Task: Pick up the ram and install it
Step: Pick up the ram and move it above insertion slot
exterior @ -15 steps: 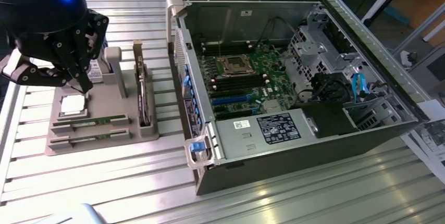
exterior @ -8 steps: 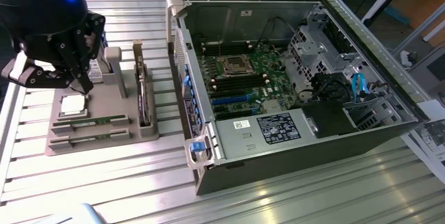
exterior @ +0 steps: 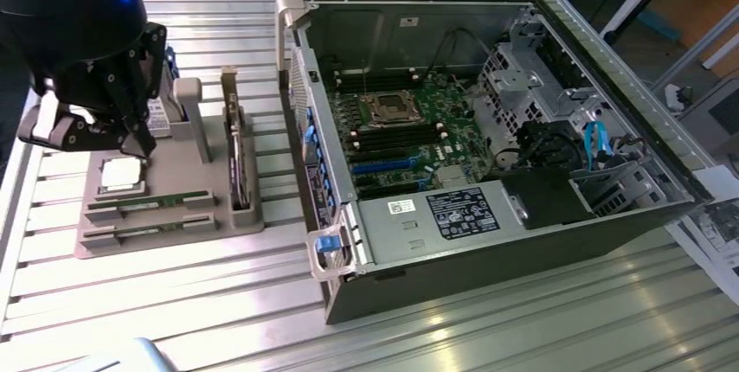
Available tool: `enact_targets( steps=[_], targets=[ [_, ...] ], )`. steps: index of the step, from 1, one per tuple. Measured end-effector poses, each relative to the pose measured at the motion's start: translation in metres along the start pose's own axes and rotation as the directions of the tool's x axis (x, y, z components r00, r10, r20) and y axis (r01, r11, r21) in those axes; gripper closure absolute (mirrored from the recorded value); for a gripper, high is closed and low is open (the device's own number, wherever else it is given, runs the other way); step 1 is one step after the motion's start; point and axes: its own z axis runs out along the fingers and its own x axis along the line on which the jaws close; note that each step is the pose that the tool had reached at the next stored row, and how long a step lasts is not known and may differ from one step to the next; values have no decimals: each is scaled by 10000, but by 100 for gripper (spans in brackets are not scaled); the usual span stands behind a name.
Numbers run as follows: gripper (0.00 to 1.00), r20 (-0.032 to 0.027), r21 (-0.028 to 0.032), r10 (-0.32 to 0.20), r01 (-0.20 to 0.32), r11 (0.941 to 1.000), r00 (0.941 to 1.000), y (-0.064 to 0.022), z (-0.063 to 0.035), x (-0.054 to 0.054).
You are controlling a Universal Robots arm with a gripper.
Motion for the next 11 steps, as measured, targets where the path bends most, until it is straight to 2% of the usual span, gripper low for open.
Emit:
enact_targets(
  steps=[5,7,11],
  targets=[
    [89,-5,6,-1002,1002,9950,9950,0,19,0],
    [89,-12,11,-1585,1585,9874,9874,0,27,0],
    [89,-23,16,-2355,2355,9719,9719,0,37,0]
  ],
)
